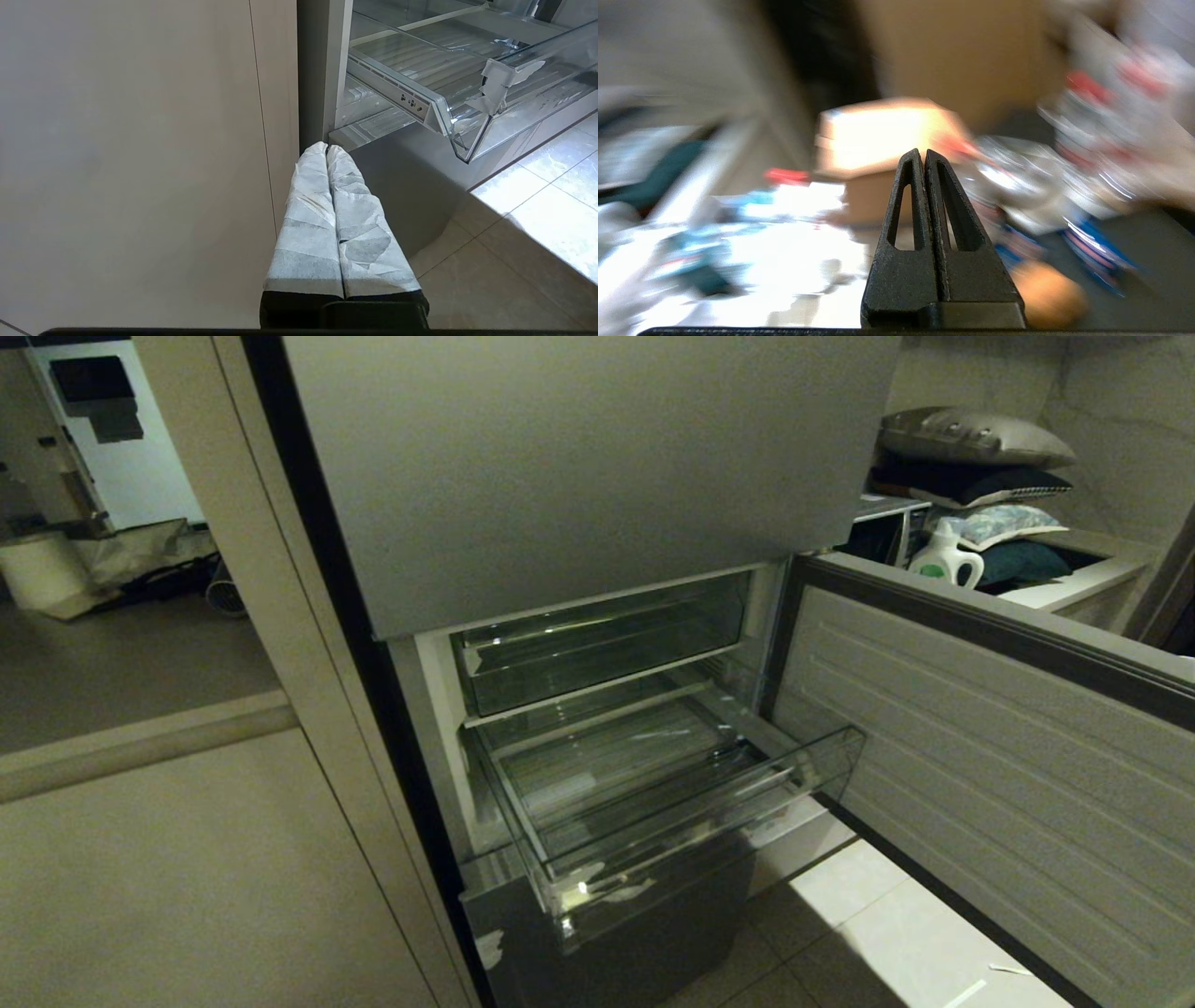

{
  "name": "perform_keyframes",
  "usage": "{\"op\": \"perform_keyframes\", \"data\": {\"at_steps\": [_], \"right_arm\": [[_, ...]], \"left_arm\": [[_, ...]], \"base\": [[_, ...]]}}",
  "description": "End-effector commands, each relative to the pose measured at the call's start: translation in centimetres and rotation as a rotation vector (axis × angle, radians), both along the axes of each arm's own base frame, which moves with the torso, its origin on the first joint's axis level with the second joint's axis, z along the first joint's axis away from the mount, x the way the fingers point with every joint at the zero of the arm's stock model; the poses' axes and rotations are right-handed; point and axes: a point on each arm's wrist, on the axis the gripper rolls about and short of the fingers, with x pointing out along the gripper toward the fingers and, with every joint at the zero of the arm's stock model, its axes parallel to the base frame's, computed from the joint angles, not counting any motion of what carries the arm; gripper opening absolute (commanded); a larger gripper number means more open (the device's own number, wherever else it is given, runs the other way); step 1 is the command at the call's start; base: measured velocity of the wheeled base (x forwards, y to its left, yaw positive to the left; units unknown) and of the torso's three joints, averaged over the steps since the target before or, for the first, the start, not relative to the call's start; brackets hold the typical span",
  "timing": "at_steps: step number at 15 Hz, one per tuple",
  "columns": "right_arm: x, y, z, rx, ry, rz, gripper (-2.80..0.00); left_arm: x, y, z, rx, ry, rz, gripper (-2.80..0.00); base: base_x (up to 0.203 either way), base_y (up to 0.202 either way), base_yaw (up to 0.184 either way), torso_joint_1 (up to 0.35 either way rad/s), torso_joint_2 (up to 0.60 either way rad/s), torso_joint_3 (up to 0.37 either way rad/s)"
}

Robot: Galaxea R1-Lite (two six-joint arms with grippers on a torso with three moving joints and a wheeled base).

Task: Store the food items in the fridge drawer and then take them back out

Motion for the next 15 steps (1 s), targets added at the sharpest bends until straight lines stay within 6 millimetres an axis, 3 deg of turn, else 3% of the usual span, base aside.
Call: {"op": "perform_keyframes", "data": {"at_steps": [1,4,7,10,15], "right_arm": [[4.0,7.3,3.9,-0.230,0.001,0.214,-2.80],[6.6,12.4,3.8,-0.333,-0.015,0.538,-2.80],[6.8,15.6,1.8,-0.430,0.047,0.719,-2.80],[6.3,17.3,-0.2,-0.444,0.051,0.801,-2.80],[6.5,18.0,-2.6,-0.450,0.090,0.926,-2.80]], "left_arm": [[0.0,0.0,0.0,0.000,0.000,0.000,-2.80],[0.0,0.0,0.0,0.000,0.000,0.000,-2.80],[0.0,0.0,0.0,0.000,0.000,0.000,-2.80],[0.0,0.0,0.0,0.000,0.000,0.000,-2.80],[0.0,0.0,0.0,0.000,0.000,0.000,-2.80]], "base": [[0.000,0.000,0.000,0.000,0.00,0.000],[0.000,0.000,0.000,0.000,0.00,0.000],[0.000,0.000,0.000,0.000,0.00,0.000],[0.000,0.000,0.000,0.000,0.00,0.000],[0.000,0.000,0.000,0.000,0.00,0.000]]}}
